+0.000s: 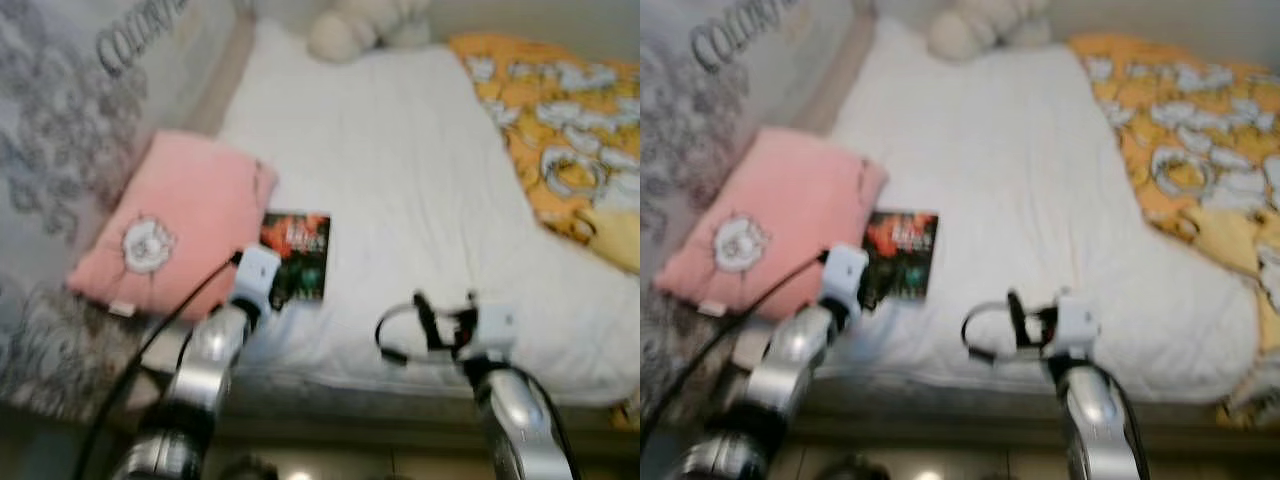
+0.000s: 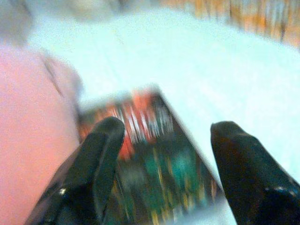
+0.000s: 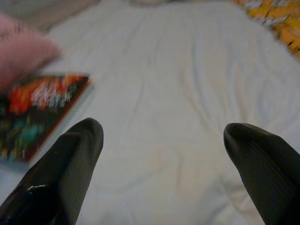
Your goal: Clean up the room
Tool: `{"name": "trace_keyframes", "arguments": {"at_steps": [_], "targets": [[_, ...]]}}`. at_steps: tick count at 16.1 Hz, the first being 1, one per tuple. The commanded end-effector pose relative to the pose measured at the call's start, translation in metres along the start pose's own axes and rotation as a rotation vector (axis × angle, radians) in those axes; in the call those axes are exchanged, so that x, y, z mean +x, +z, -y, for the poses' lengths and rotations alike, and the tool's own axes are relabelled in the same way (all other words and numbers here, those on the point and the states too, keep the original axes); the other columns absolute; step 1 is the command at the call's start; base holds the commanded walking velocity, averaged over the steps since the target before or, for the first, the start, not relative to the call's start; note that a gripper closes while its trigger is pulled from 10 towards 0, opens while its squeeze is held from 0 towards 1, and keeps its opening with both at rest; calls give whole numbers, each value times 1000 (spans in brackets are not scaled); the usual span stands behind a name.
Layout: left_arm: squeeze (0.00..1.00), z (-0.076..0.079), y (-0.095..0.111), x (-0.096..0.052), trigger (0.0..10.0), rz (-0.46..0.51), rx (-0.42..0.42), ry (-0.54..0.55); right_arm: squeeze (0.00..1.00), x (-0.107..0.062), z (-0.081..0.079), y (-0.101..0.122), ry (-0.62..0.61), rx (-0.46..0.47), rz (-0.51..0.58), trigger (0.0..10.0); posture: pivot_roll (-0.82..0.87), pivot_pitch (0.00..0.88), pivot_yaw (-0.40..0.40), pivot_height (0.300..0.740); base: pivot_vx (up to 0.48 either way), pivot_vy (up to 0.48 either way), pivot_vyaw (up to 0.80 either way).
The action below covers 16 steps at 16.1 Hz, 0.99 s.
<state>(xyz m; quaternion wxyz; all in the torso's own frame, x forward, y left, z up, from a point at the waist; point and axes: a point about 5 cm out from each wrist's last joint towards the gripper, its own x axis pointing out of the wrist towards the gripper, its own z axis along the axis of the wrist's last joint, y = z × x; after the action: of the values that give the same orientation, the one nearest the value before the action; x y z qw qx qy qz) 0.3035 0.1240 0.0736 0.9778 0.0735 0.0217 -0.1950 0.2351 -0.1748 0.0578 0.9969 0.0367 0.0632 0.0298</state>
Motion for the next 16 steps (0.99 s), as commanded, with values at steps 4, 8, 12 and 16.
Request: {"name": "trace_keyframes", "arguments": {"at_steps": [4, 8, 12, 16], "targets": [[1000, 6, 26, -9, 10000, 173, -117, 32, 1000, -13, 30, -1, -105, -54, 10, 10000, 86, 0, -63, 740, 0, 0, 0], [1000, -5, -5, -26, 10000, 20, -92, 133, 1000, 6, 19, 7, -41, -86, 50, 10000, 88, 0, -74, 740, 0, 0, 0], [0, -1, -4, -17, 10000, 22, -117, 88, 0, 24, 13, 8, -44, -130, 55, 10000, 64, 0, -57, 740, 0, -432, 0], [0, 3, -10, -18, 10000, -2, -162, 120, 0, 27, 11, 9, -49, -137, 63, 10000, 50, 0, -56, 740, 0, -465, 0]]}}
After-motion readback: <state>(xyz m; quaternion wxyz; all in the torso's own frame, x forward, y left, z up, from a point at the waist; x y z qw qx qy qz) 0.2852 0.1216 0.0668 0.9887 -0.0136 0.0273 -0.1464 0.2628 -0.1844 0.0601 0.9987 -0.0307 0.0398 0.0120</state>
